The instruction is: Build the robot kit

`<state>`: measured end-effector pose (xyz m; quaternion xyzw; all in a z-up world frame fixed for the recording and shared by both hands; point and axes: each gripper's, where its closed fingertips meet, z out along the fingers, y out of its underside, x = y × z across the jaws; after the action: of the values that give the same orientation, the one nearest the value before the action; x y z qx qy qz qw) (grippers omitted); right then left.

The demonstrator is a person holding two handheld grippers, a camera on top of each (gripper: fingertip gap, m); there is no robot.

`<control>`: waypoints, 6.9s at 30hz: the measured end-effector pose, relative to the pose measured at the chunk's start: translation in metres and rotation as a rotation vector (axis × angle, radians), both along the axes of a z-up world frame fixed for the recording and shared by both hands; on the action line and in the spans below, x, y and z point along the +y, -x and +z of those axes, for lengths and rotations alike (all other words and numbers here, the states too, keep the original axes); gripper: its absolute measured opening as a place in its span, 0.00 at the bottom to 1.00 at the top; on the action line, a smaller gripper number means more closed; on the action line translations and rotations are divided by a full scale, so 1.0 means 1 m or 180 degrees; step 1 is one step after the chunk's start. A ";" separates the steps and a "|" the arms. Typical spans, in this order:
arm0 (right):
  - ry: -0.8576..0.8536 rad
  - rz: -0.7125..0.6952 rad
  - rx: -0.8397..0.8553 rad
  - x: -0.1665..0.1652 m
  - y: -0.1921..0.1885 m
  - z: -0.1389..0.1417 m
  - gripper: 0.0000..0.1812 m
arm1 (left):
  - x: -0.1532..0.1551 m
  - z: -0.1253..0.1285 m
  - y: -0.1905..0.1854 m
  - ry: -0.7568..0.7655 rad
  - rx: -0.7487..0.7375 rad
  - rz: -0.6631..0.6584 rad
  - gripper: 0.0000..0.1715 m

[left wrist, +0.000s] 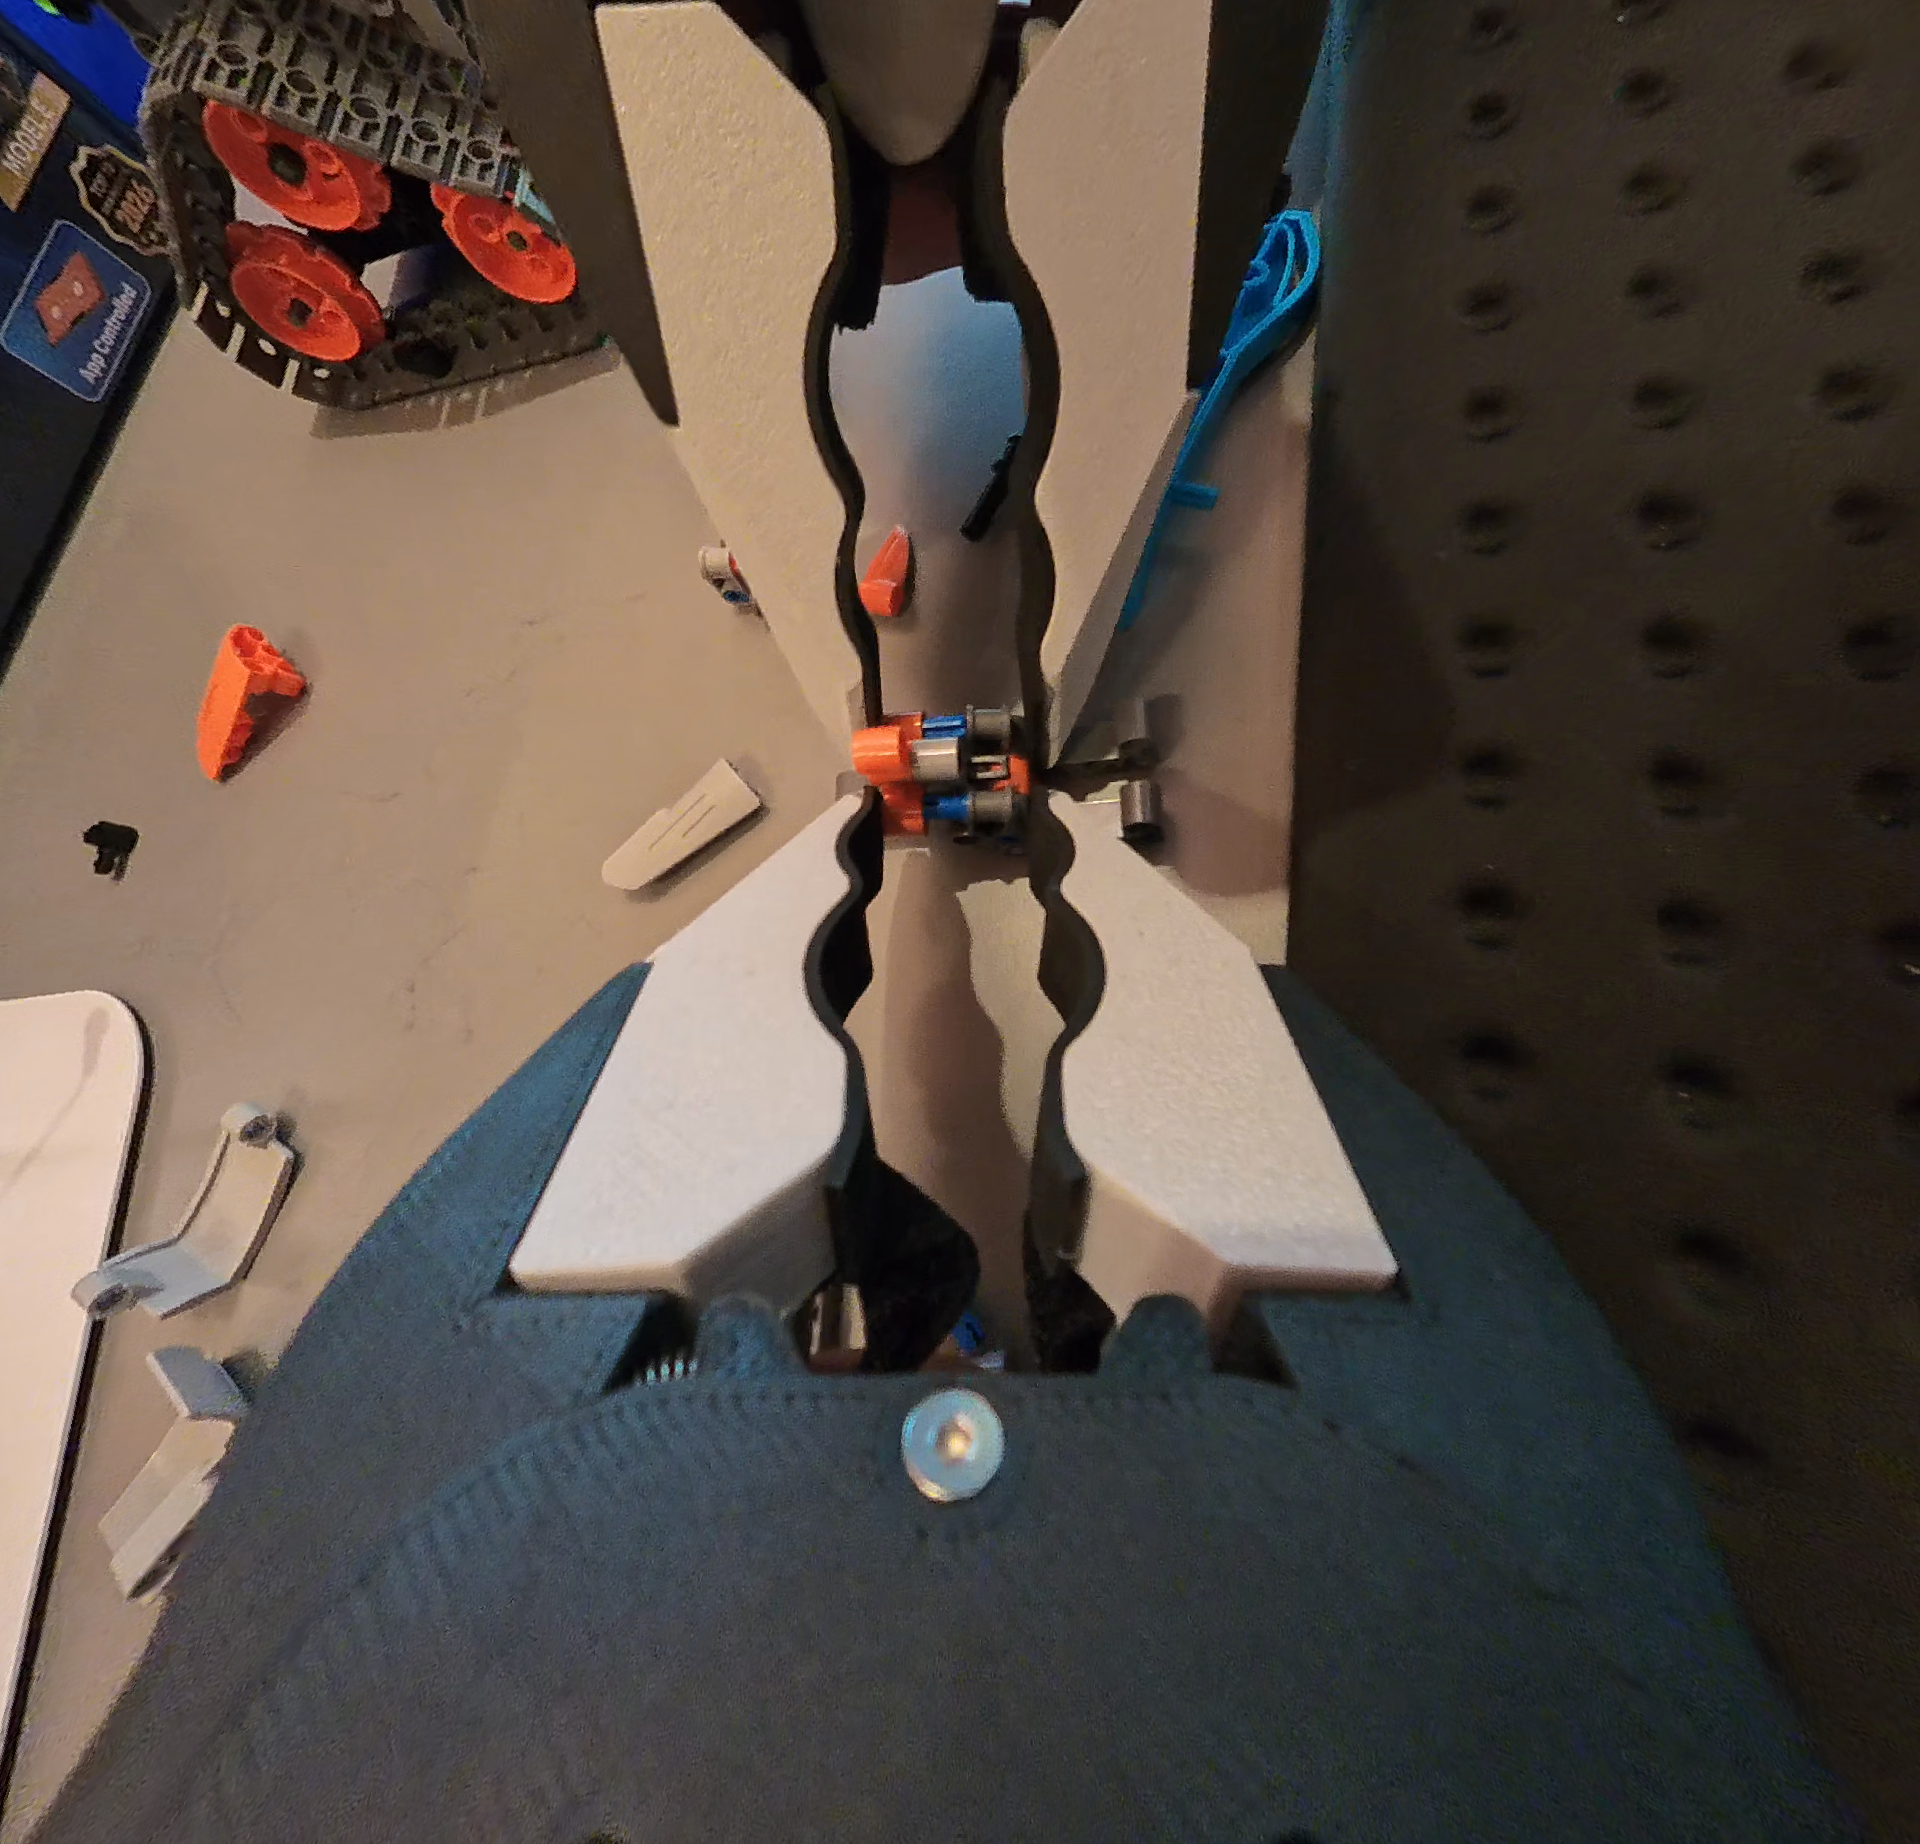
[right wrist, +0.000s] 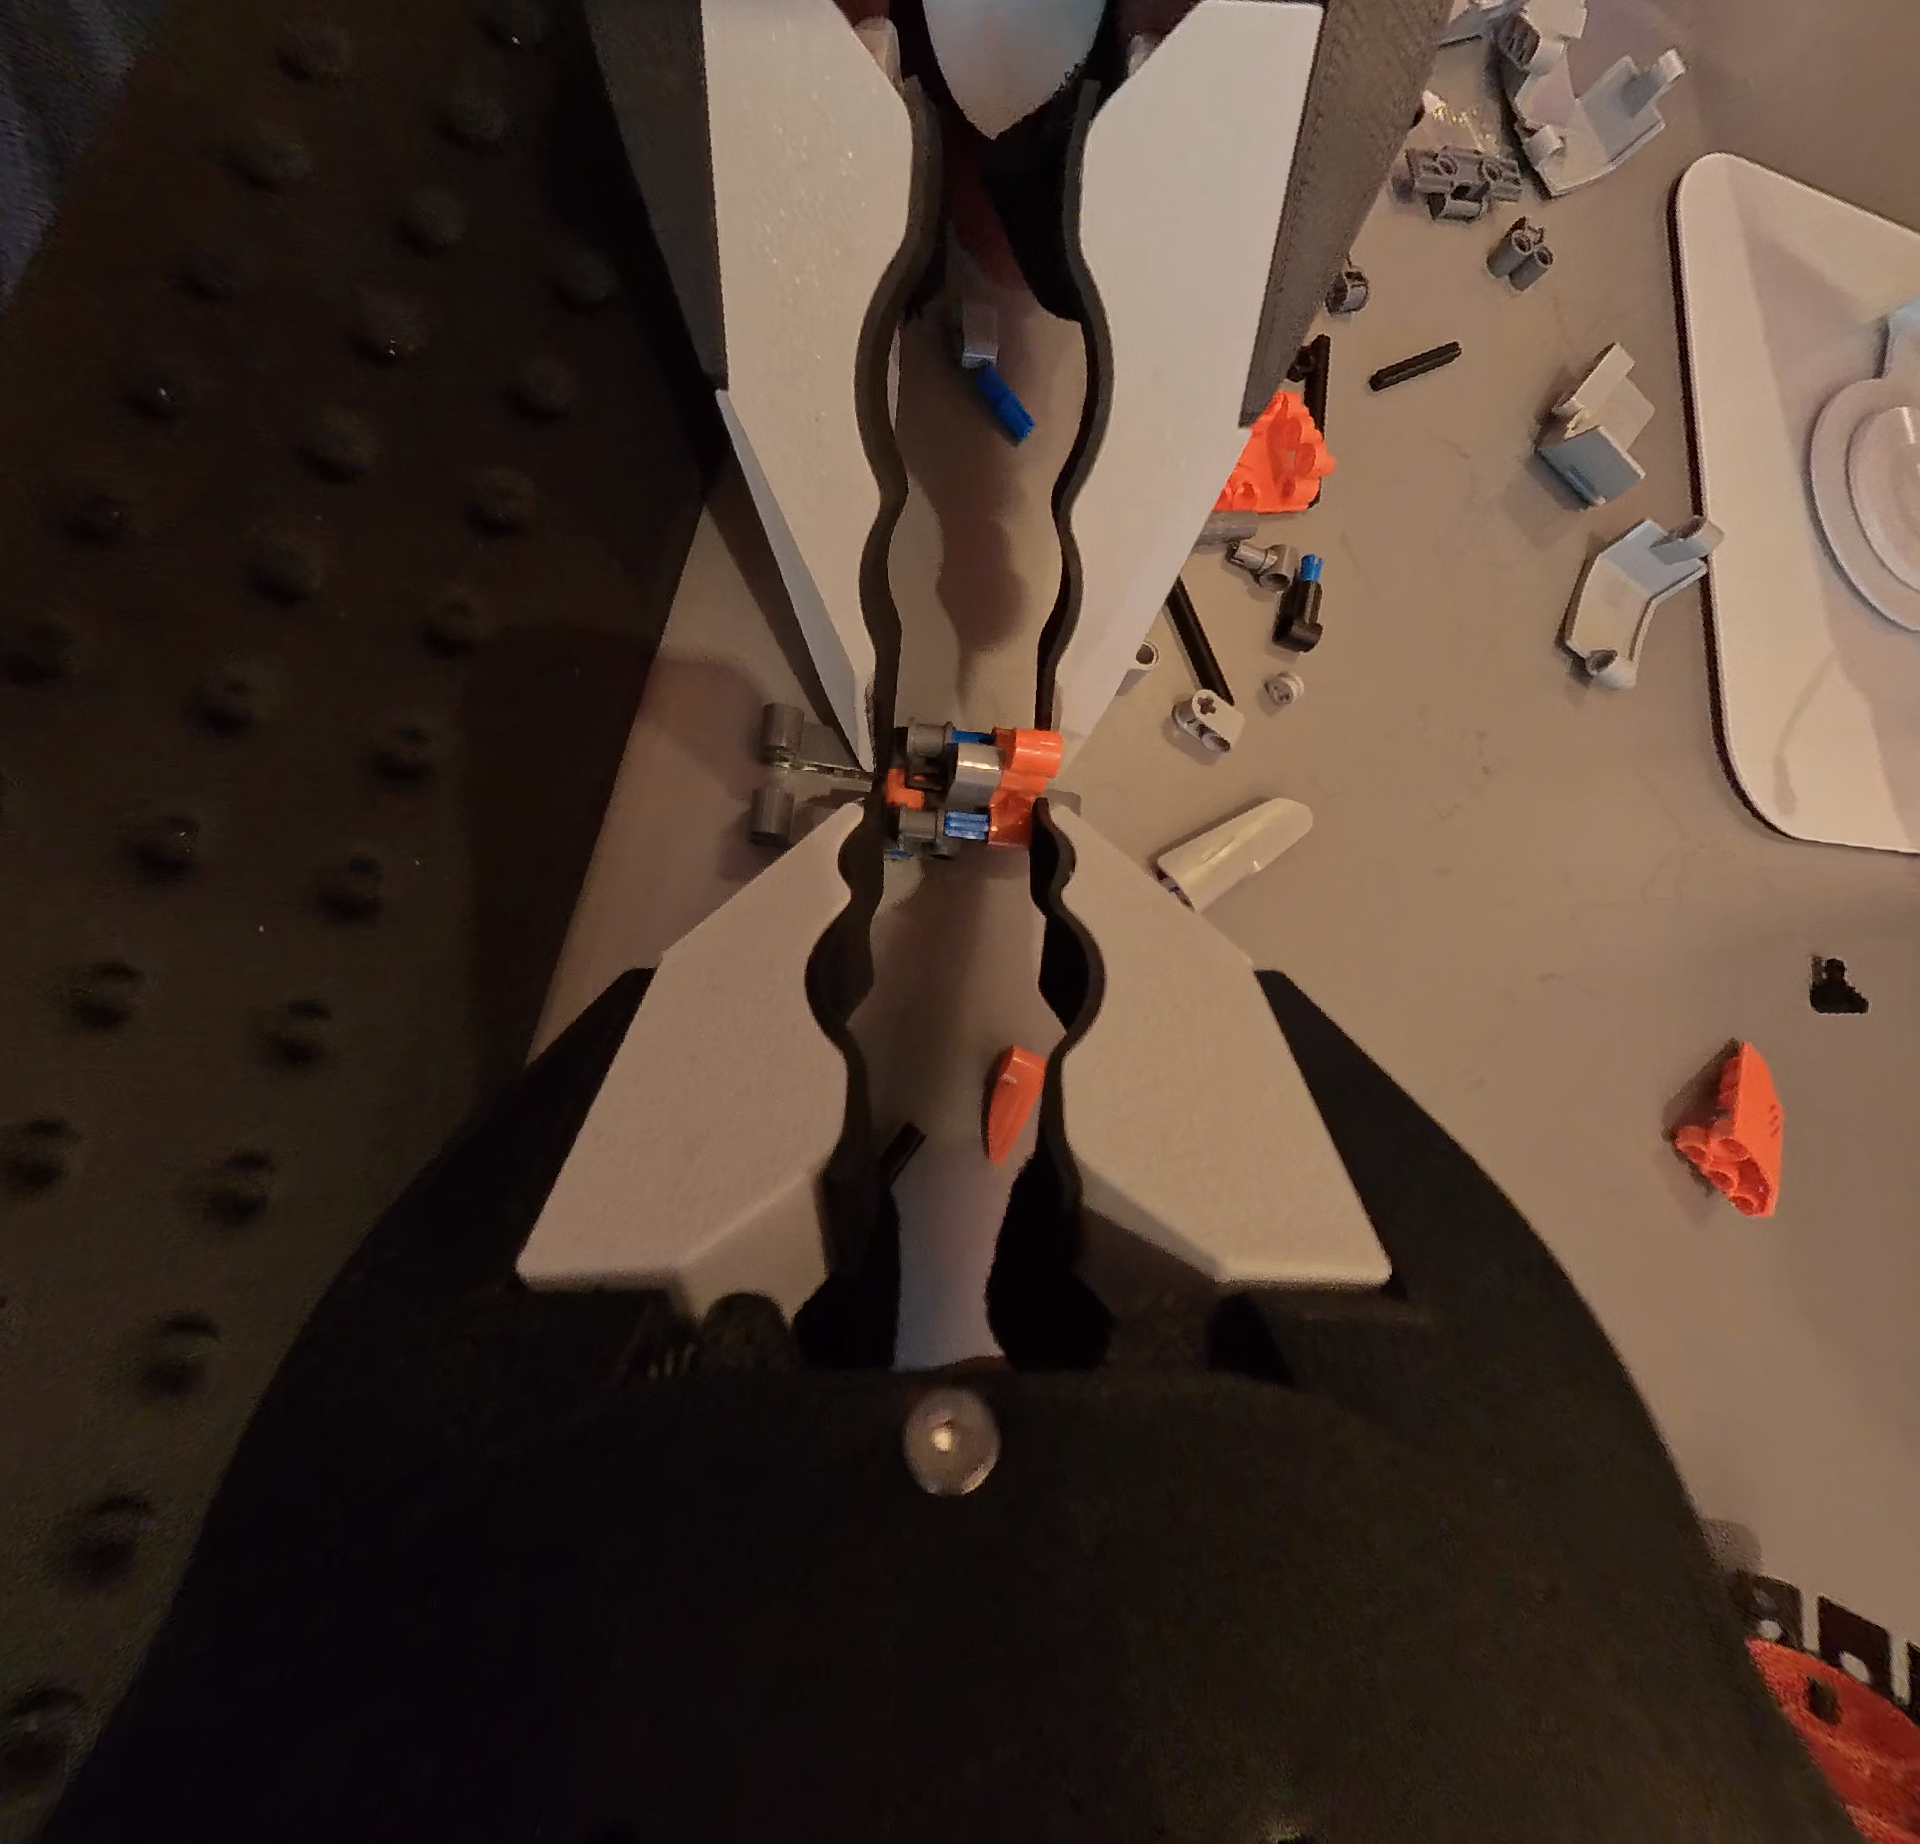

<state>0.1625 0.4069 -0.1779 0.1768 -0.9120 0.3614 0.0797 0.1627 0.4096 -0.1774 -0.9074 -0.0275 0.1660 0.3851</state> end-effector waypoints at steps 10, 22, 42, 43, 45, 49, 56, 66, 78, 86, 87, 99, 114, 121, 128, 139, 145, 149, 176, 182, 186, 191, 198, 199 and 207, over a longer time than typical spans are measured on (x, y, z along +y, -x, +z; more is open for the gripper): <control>0.0069 0.0028 -0.0042 0.005 -0.001 0.000 0.14 | 0.004 0.001 0.000 0.0040 0.0095 -0.0086 0.16; 0.0146 0.0010 -0.0136 0.006 -0.001 -0.001 0.14 | 0.005 0.006 -0.001 -0.0056 0.0044 0.0008 0.12; 0.0180 0.0100 0.0199 0.010 -0.001 0.000 0.14 | 0.009 0.006 -0.001 -0.0083 0.0059 -0.0153 0.12; 0.0165 0.0114 0.0273 0.010 -0.001 0.000 0.14 | 0.009 0.006 -0.001 -0.0090 0.0052 -0.0155 0.12; 0.0145 0.0129 0.0323 0.010 -0.001 0.000 0.14 | 0.009 0.006 0.000 -0.0091 0.0074 -0.0168 0.13; 0.0153 0.0127 0.0347 0.011 -0.001 0.000 0.14 | 0.010 0.006 -0.001 -0.0083 0.0131 -0.0172 0.13; 0.0217 0.0109 0.0301 0.010 -0.001 0.001 0.14 | 0.010 0.006 0.000 -0.0100 0.0090 -0.0184 0.13; 0.0255 0.0125 0.0554 0.009 0.000 0.003 0.15 | 0.010 0.006 0.001 -0.0071 0.0122 -0.0190 0.13; 0.0362 -0.0119 -0.0681 0.018 0.002 0.011 0.13 | 0.011 0.006 0.004 -0.0043 0.0128 -0.0200 0.12; 0.0308 -0.0152 -0.0693 0.022 0.006 0.010 0.10 | 0.012 0.006 0.004 -0.0033 0.0119 -0.0210 0.12; 0.0342 -0.0171 -0.0720 0.023 0.008 0.013 0.10 | 0.012 0.006 0.004 -0.0028 0.0123 -0.0211 0.12; 0.0365 -0.0296 -0.1045 0.019 0.009 0.012 0.05 | 0.013 0.006 0.004 -0.0002 0.0161 -0.0226 0.12; 0.0124 -0.0164 -0.0172 0.020 0.007 0.009 0.02 | 0.014 0.006 0.002 -0.0059 0.0103 -0.0240 0.13; 0.0118 -0.0227 -0.0325 0.021 0.007 0.010 0.03 | 0.015 0.006 0.002 -0.0065 0.0138 -0.0247 0.13; 0.0265 -0.0319 -0.0930 0.022 0.009 0.012 0.04 | 0.016 0.006 0.002 -0.0080 0.0174 -0.0293 0.13; 0.0253 -0.0160 -0.0965 0.021 -0.002 0.009 0.15 | 0.017 0.005 0.002 -0.0097 0.0133 -0.0351 0.13; 0.0175 -0.0148 -0.0475 0.020 -0.001 0.007 0.12 | 0.017 0.005 0.001 -0.0123 0.0081 -0.0377 0.13; 0.0124 -0.0141 -0.0256 0.020 0.000 0.005 0.12 | 0.017 0.005 0.001 -0.0143 0.0065 -0.0401 0.13; 0.0164 -0.0100 0.0107 0.019 -0.001 0.005 0.12 | 0.016 0.007 0.000 -0.0316 -0.0094 -0.0379 0.13; 0.0190 -0.0071 0.0378 0.018 0.002 0.006 0.12 | 0.016 0.007 0.003 -0.0229 0.0171 -0.0400 0.12; 0.0195 -0.0066 0.0492 0.018 0.002 0.006 0.12 | 0.016 0.007 0.003 -0.0132 0.0396 -0.0414 0.12; 0.0170 -0.0074 0.0581 0.019 0.004 0.007 0.12 | 0.017 0.008 0.005 -0.0047 0.0607 -0.0401 0.12; 0.0234 -0.0064 0.0468 0.019 0.006 0.006 0.12 | 0.017 0.007 0.006 -0.0178 0.0223 -0.0349 0.13; 0.0234 -0.0057 0.0487 0.019 0.005 0.006 0.12 | 0.017 0.007 0.006 -0.0192 0.0216 -0.0351 0.13; 0.0258 -0.0067 0.0329 0.019 0.005 0.005 0.12 | 0.018 0.007 0.006 -0.0206 0.0167 -0.0363 0.13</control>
<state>0.1571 0.4261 -0.1733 0.1822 -0.8931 0.3876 0.1376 0.1565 0.4278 -0.1708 -0.8899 0.0289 0.1666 0.4237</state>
